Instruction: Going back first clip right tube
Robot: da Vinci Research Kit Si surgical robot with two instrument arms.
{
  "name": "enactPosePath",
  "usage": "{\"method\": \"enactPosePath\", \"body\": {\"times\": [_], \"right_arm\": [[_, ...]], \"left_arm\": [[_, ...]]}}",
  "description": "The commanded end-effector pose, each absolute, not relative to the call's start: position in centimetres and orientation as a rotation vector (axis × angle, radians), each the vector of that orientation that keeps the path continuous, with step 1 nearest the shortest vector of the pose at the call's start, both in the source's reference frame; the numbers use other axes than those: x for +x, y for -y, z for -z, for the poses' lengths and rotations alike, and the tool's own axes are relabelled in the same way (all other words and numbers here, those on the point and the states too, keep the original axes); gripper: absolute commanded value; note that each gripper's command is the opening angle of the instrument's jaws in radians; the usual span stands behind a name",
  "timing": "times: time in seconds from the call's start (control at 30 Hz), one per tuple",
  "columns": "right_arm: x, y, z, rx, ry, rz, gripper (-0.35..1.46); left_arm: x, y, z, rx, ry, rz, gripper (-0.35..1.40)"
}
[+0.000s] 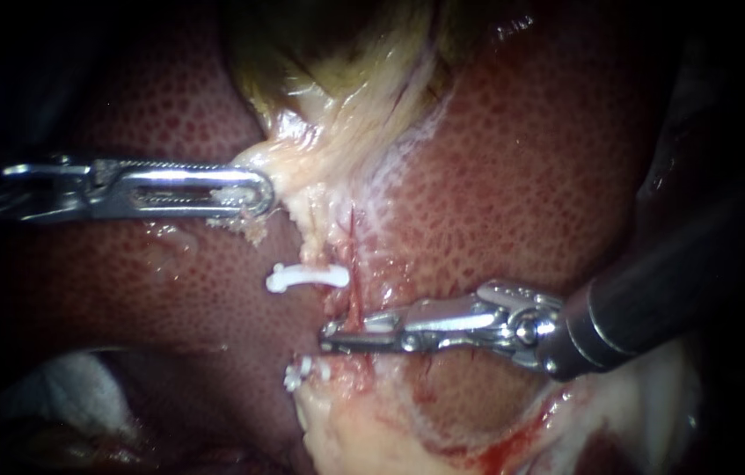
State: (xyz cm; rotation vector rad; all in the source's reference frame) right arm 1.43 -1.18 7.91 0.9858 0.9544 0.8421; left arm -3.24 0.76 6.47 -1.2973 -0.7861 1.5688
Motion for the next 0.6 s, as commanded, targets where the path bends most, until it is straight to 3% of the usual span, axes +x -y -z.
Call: {"method": "enactPosePath", "body": {"times": [0.03, 0.23, 0.37, 0.43, 0.6], "right_arm": [[1.43, 1.18, -7.91, 0.985, -0.954, -0.843, -0.35], [1.44, 1.19, -7.90, 0.993, -0.950, -0.843, -0.35], [1.46, 1.19, -7.90, 0.910, -1.023, -0.709, 0.21], [1.47, 1.18, -7.91, 0.895, -1.030, -0.698, 0.36], [1.44, 1.07, -7.89, 0.779, -1.075, -0.641, 0.48]], "left_arm": [[-3.24, -0.76, -6.47, -1.298, 0.786, -1.569, -0.35], [-3.24, -0.76, -6.47, -1.298, 0.786, -1.569, -0.35], [-3.24, -0.76, -6.47, -1.298, 0.786, -1.569, -0.35], [-3.24, -0.76, -6.47, -1.298, 0.786, -1.569, -0.35], [-3.24, -0.76, -6.47, -1.298, 0.787, -1.569, -0.35]]}}
